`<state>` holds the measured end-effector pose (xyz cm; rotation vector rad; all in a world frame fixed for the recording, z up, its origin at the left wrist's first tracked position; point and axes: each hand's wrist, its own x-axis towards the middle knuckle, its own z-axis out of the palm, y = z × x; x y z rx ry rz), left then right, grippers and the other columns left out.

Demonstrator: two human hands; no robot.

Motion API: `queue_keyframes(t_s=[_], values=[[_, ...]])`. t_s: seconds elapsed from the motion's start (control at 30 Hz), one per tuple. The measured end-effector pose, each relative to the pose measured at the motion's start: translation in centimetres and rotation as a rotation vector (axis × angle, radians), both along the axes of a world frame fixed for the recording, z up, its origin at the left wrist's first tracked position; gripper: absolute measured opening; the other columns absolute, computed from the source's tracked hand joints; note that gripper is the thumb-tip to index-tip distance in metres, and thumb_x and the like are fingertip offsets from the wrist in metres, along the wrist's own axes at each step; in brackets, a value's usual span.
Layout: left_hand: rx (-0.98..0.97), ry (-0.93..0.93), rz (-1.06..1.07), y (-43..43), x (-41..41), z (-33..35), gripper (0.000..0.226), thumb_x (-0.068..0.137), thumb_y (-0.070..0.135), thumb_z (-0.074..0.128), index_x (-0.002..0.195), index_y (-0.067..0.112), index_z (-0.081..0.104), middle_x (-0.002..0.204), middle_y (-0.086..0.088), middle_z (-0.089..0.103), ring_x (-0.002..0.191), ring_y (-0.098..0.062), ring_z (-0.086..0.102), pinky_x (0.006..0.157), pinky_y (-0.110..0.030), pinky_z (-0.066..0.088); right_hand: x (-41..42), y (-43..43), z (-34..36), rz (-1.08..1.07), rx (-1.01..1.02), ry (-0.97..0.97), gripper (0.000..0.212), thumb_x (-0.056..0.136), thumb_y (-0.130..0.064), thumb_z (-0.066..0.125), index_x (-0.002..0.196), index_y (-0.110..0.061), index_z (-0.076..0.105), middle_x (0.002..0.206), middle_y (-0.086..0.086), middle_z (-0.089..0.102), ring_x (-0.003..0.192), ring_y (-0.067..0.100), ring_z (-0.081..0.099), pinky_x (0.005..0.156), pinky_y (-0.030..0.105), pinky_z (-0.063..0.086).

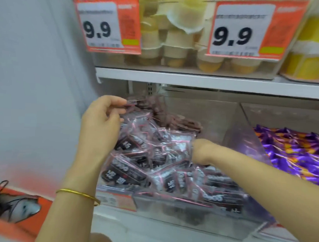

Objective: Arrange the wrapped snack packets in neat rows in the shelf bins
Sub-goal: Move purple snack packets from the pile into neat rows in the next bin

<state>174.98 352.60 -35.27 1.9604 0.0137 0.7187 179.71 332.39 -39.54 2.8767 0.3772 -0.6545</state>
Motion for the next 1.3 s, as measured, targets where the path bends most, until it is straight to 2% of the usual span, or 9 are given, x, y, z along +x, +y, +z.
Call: queue_keyframes(t_s=[0.17,0.33,0.4,0.5,0.77,1.0,1.13,1.23,1.3], values=[[0.274,0.304,-0.03,2.5,-0.3,-1.1,0.034,0.095,0.003,0.04,0.122,0.017,0.056,0.124,-0.004,0.059,0.115,-0.018,0.052,0.099,-0.029,0.038,0.1,-0.6,0.6,-0.145,0.053,0.085,0.042,0.089,-0.023,0.061,0.125,-0.003,0.054,0.125,0.011,0.056,0.094,0.015,0.046,0.071,0.022,0.035],[0.4,0.552,-0.093,3.1,-0.4,-1.2,0.042,0.098,0.008,0.034,0.14,0.011,0.038,0.143,-0.01,0.043,0.131,-0.024,0.041,0.104,-0.028,0.031,0.1,-0.6,1.0,-0.251,0.054,0.049,0.023,0.084,-0.023,0.067,0.097,-0.004,0.065,0.092,0.001,0.062,0.088,0.018,0.058,0.067,0.021,0.047],[0.46,0.604,-0.1,2.9,-0.2,-1.1,0.044,0.096,0.01,0.036,0.14,0.012,0.035,0.143,-0.012,0.039,0.127,-0.027,0.042,0.101,-0.029,0.032,0.5,-1.5,1.5,-0.339,0.208,-0.109,0.017,0.078,-0.015,0.071,0.094,-0.008,0.073,0.095,0.004,0.072,0.087,0.018,0.068,0.078,0.025,0.054],[0.501,0.635,-0.09,2.7,-0.5,-0.8,0.044,0.091,0.009,0.044,0.134,0.017,0.039,0.135,-0.01,0.034,0.109,-0.026,0.048,0.094,-0.028,0.034,-0.4,-2.8,3.3,-0.387,0.597,-0.46,0.011,0.075,-0.002,0.068,0.073,-0.01,0.074,0.069,0.003,0.071,0.059,0.008,0.063,0.062,0.022,0.05],[0.192,0.136,0.081,2.6,-1.6,0.6,0.012,0.086,0.008,0.061,0.091,0.017,0.068,0.079,0.001,0.062,0.069,-0.01,0.062,0.062,-0.017,0.043,-5.2,-1.6,3.9,-0.394,1.463,-0.352,0.012,0.082,0.001,0.066,0.074,-0.009,0.064,0.061,0.01,0.063,0.052,0.014,0.059,0.052,0.022,0.053],[-0.431,0.054,-0.407,0.8,-3.1,1.5,0.02,0.096,0.005,0.046,0.086,0.018,0.057,0.102,-0.004,0.071,0.095,-0.019,0.069,0.075,-0.036,0.056,-7.5,2.2,5.4,-0.333,1.839,-0.196,0.013,0.081,-0.002,0.065,0.074,-0.013,0.064,0.063,0.003,0.067,0.053,0.012,0.058,0.051,0.019,0.049],[-0.41,0.11,-0.559,0.8,-3.7,1.7,0.008,0.087,0.016,0.063,0.093,0.016,0.058,0.095,-0.004,0.069,0.078,-0.012,0.064,0.069,-0.031,0.054,-7.0,5.9,5.6,-0.342,1.918,-0.18,0.01,0.083,0.0,0.063,0.077,-0.007,0.063,0.06,0.005,0.065,0.051,0.012,0.059,0.053,0.02,0.052],[-0.232,-0.023,-0.313,2.0,-3.4,1.5,0.026,0.08,0.001,0.068,0.097,0.019,0.06,0.087,0.008,0.064,0.069,0.001,0.058,0.066,-0.015,0.049,-6.0,7.9,5.4,-0.31,1.856,-0.206,0.009,0.09,-0.001,0.056,0.088,-0.007,0.063,0.073,0.007,0.066,0.056,0.012,0.063,0.057,0.025,0.057],[-0.25,-0.155,-0.049,3.3,-2.9,1.5,0.024,0.081,0.005,0.067,0.094,0.025,0.061,0.09,0.004,0.065,0.071,-0.003,0.06,0.07,-0.02,0.051,-4.7,8.7,4.8,-0.158,1.55,-0.486,0.014,0.092,-0.007,0.053,0.096,-0.016,0.063,0.091,-0.002,0.067,0.077,0.011,0.066,0.076,0.027,0.056]])
